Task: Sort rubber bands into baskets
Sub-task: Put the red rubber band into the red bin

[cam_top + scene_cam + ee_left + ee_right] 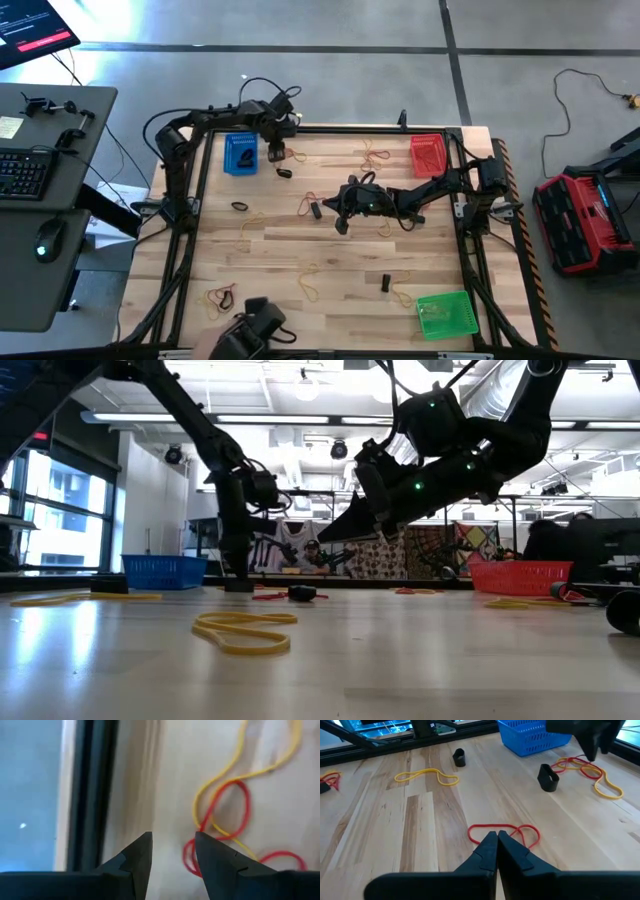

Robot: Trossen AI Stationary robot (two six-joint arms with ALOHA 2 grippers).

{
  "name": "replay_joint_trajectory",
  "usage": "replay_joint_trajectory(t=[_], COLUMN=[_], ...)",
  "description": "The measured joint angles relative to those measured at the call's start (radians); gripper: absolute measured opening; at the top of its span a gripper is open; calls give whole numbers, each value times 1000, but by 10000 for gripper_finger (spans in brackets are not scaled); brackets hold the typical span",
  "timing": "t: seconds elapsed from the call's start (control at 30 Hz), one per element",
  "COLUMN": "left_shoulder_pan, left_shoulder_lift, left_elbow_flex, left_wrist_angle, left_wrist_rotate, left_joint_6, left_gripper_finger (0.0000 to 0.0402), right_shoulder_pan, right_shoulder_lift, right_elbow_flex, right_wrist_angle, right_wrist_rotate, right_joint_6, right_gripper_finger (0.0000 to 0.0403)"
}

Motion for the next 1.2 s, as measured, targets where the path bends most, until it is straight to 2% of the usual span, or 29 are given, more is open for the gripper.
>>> replay_joint_trajectory(t=[0.3,0.5,0.63,0.8,1.2], left_shoulder_pan=[6,21,21,22,23], left_shoulder_lift=[16,17,16,16,16], left_elbow_flex=[44,34,34,34,34], left_wrist_angle=[-150,-147,-135,-93,-110], left_wrist_rotate=[-3,7,15,86,74], left_joint_6=[6,18,19,27,45], left_gripper_finger=[142,141,124,96,49], right_shoulder_pan=[2,2,2,2,2], right_shoulder_lift=[0,0,0,0,0], right_elbow_flex=[0,0,0,0,0], right_wrist_angle=[0,0,0,0,0], right_wrist_rotate=[0,0,0,0,0], right_joint_6=[19,19,20,19,19], right_gripper_finger=[0,0,0,0,0])
